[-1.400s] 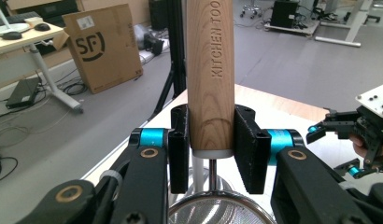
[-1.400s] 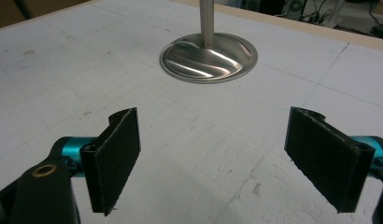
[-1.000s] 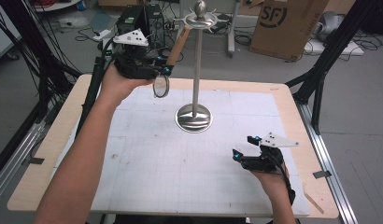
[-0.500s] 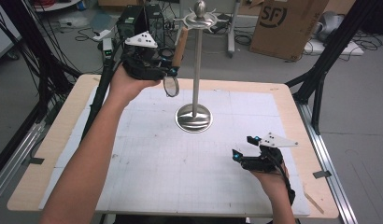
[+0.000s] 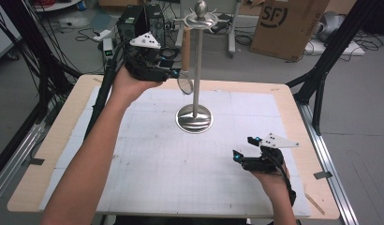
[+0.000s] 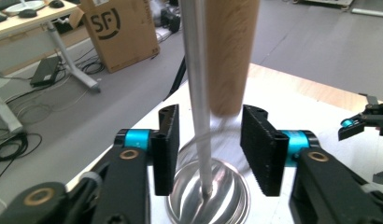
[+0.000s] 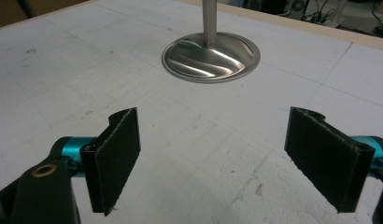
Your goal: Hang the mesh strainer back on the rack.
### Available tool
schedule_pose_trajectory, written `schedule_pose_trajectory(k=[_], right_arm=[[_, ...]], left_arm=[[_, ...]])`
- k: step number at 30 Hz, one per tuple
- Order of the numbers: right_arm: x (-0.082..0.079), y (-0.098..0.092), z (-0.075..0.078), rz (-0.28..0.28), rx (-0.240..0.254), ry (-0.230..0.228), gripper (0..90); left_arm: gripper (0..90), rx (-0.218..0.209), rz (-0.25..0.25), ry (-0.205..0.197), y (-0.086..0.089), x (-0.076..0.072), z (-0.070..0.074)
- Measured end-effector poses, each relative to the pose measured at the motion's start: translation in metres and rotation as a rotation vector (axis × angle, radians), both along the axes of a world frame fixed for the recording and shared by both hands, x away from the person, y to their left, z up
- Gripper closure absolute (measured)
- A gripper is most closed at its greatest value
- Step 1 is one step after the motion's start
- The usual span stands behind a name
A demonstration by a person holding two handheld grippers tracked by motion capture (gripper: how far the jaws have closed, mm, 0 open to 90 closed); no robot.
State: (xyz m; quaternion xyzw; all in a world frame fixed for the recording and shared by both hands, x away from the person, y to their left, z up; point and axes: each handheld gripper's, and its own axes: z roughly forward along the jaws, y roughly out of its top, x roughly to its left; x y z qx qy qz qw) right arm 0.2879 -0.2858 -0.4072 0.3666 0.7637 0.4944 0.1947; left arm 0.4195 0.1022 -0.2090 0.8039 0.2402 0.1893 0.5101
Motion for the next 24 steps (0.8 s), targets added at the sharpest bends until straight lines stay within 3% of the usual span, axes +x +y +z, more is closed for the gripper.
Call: schedule_pose_trajectory(k=[9, 19, 24], right_arm=[[0.0, 0.002, -0.001, 0.006, -0.004, 0.006, 17.3], [0.001, 0.004, -0.002, 0.01, -0.012, 0.012, 17.3], [0.001, 0.005, -0.003, 0.013, -0.017, 0.011, 17.3]], left_arm=[[49.1, -0.023, -0.003, 0.056, 0.017, -0.002, -0.013], [42.4, -0.042, -0.016, 0.108, 0.039, -0.009, -0.047], [39.6, -0.08, -0.028, 0.132, 0.052, -0.013, -0.059]])
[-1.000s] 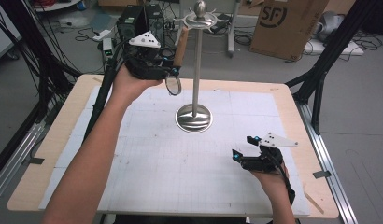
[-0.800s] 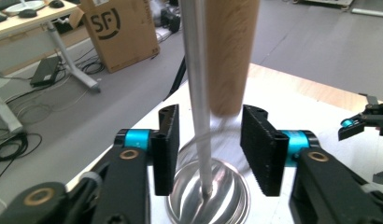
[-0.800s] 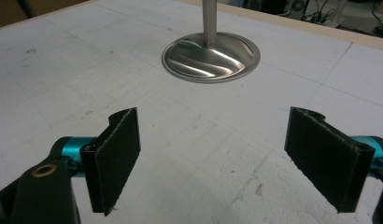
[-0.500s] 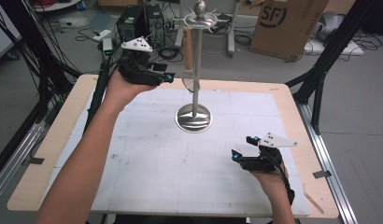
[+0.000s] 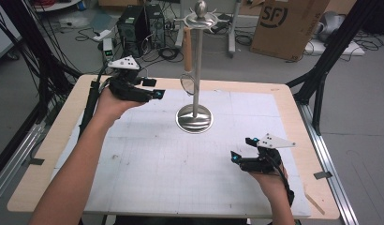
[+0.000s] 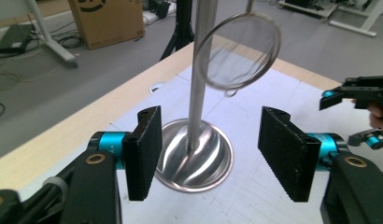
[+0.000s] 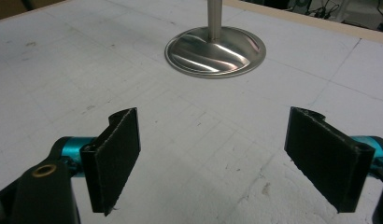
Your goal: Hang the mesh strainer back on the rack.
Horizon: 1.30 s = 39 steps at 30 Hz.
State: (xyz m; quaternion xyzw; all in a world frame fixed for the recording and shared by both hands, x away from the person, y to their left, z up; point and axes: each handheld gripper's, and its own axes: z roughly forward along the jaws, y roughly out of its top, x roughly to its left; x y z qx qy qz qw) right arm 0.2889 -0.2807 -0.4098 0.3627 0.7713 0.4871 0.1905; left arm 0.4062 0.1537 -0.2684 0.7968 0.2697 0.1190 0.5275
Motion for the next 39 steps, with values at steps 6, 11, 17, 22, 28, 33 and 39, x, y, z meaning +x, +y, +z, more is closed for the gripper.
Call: schedule_pose_trajectory(k=[6, 11, 17, 22, 28, 33, 39], right_arm=[[0.0, 0.001, -0.002, 0.0, -0.005, 0.009, 17.3], [0.0, 0.002, -0.002, 0.002, -0.002, 0.012, 17.3], [0.001, 0.003, -0.003, 0.004, -0.01, 0.013, 17.3], [0.001, 0.004, -0.004, 0.005, -0.014, 0.016, 17.3], [0.001, 0.005, -0.005, 0.007, -0.019, 0.017, 17.3], [0.001, 0.005, -0.006, 0.005, -0.019, 0.024, 17.3], [0.001, 0.005, -0.006, 0.008, -0.02, 0.022, 17.3]], left_arm=[[37.4, -0.021, -0.011, 0.02, 0.011, -0.01, -0.018], [36.0, -0.025, -0.03, 0.001, 0.02, -0.021, -0.03], [33.7, -0.03, -0.034, -0.009, 0.032, -0.034, -0.04], [32.4, -0.048, -0.055, -0.024, 0.034, -0.049, -0.048], [31.0, -0.039, -0.075, -0.04, 0.032, -0.065, -0.058], [28.3, -0.047, -0.083, -0.019, 0.032, -0.072, -0.069], [26.9, -0.022, -0.071, -0.02, 0.032, -0.082, -0.082]])
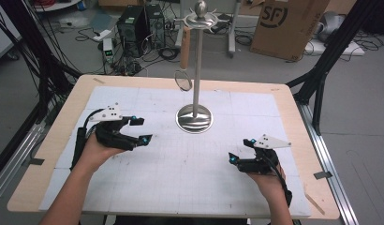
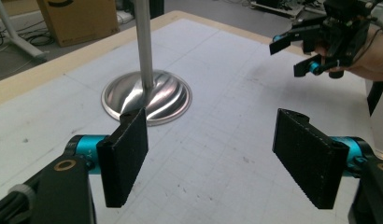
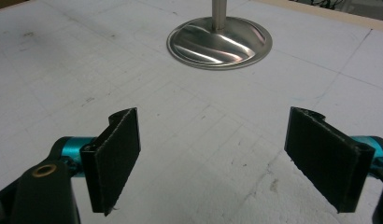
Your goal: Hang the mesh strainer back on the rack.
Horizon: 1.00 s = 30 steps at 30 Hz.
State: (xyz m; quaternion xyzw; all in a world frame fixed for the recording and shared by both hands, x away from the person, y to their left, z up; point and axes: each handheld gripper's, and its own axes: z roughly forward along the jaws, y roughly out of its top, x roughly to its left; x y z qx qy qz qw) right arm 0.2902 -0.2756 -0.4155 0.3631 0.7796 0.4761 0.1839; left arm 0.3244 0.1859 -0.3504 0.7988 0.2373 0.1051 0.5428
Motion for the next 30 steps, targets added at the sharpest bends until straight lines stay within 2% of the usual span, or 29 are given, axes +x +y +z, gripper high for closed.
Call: schedule_pose_trajectory(k=[3, 5, 10, 12, 14, 17, 19, 22, 24, 30], right_arm=[[0.0, 0.0, 0.0, -0.001, 0.001, 0.002, 17.3], [0.0, 0.0, 0.0, 0.002, -0.001, -0.004, 17.3], [0.0, 0.0, 0.0, 0.005, -0.001, -0.004, 17.3], [0.0, 0.0, 0.0, 0.006, -0.001, 0.0, 17.3], [0.0, 0.001, -0.001, 0.008, 0.001, 0.002, 17.3], [-0.001, 0.002, 0.0, 0.016, 0.002, -0.003, 17.3], [-0.003, 0.002, 0.001, 0.016, 0.011, 0.004, 17.3], [-0.001, 0.002, 0.001, 0.024, 0.007, -0.006, 17.3], [-0.001, 0.002, 0.0, 0.024, 0.004, 0.003, 17.3], [-0.002, 0.003, 0.001, 0.02, 0.005, 0.002, 17.3]], left_arm=[[24.7, 0.027, 0.014, -0.012, 0.0, -0.007, -0.005], [24.1, 0.027, 0.014, -0.024, 0.0, -0.012, -0.009], [22.5, 0.02, 0.006, -0.024, 0.001, -0.021, -0.021], [22.2, 0.01, 0.01, -0.019, 0.003, -0.021, -0.026], [22.0, 0.03, 0.025, -0.01, 0.003, -0.021, -0.029], [21.5, 0.001, 0.021, -0.006, 0.005, -0.023, -0.03], [19.6, 0.002, 0.03, -0.02, 0.005, -0.023, -0.031], [17.0, -0.005, 0.043, -0.017, 0.005, -0.023, -0.032], [16.4, -0.006, 0.042, -0.014, 0.006, -0.023, -0.033], [16.0, 0.013, 0.06, -0.019, 0.006, -0.023, -0.037]])
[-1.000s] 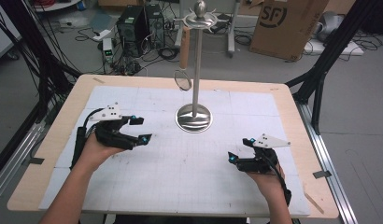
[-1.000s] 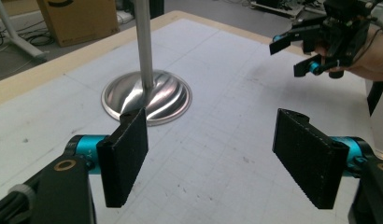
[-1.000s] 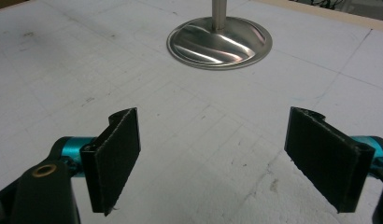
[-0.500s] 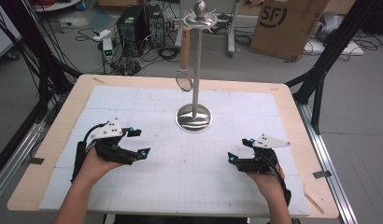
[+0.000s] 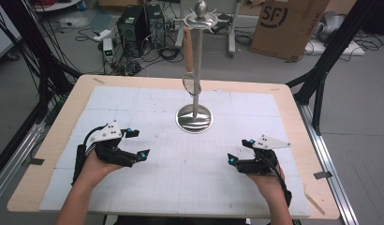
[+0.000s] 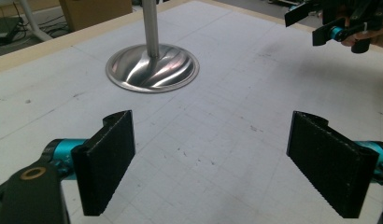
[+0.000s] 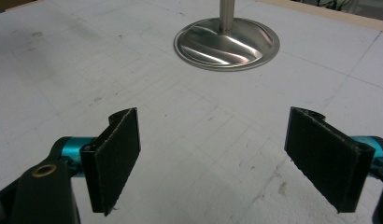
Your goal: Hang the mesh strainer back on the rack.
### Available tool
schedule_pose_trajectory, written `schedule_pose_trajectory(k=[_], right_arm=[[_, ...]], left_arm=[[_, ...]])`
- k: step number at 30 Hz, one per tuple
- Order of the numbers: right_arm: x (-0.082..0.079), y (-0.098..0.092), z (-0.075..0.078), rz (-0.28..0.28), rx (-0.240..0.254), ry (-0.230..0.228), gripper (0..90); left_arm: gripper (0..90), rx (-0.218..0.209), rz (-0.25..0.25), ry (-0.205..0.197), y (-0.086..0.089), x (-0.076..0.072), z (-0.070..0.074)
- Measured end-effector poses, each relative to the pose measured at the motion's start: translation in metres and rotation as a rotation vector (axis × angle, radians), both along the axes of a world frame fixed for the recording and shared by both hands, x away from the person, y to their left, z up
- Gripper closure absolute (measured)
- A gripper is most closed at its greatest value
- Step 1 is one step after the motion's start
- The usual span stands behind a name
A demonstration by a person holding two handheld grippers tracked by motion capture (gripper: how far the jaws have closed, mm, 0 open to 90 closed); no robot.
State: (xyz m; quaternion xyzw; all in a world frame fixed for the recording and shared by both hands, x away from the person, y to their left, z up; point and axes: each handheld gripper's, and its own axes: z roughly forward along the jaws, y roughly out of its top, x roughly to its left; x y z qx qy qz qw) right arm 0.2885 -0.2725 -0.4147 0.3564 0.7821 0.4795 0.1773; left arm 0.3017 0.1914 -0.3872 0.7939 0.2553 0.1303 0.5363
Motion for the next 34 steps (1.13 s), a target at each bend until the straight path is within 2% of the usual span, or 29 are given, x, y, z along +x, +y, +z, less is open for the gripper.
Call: schedule_pose_trajectory(k=[3, 8, 14, 34], right_arm=[[0.0, 0.001, 0.0, 0.005, -0.002, -0.008, 17.3], [0.0, 0.001, 0.0, 0.001, -0.002, 0.0, 17.3], [0.0, 0.0, 0.0, 0.0, -0.001, -0.009, 17.3], [0.002, 0.0, -0.002, 0.003, -0.006, 0.014, 17.3]], left_arm=[[15.9, 0.004, 0.0, -0.007, 0.001, 0.0, -0.003], [15.9, 0.02, 0.03, 0.019, 0.005, 0.003, -0.009], [15.9, 0.014, 0.029, 0.018, 0.006, 0.003, -0.01], [16.2, 0.02, 0.035, 0.041, 0.005, 0.004, -0.016]])
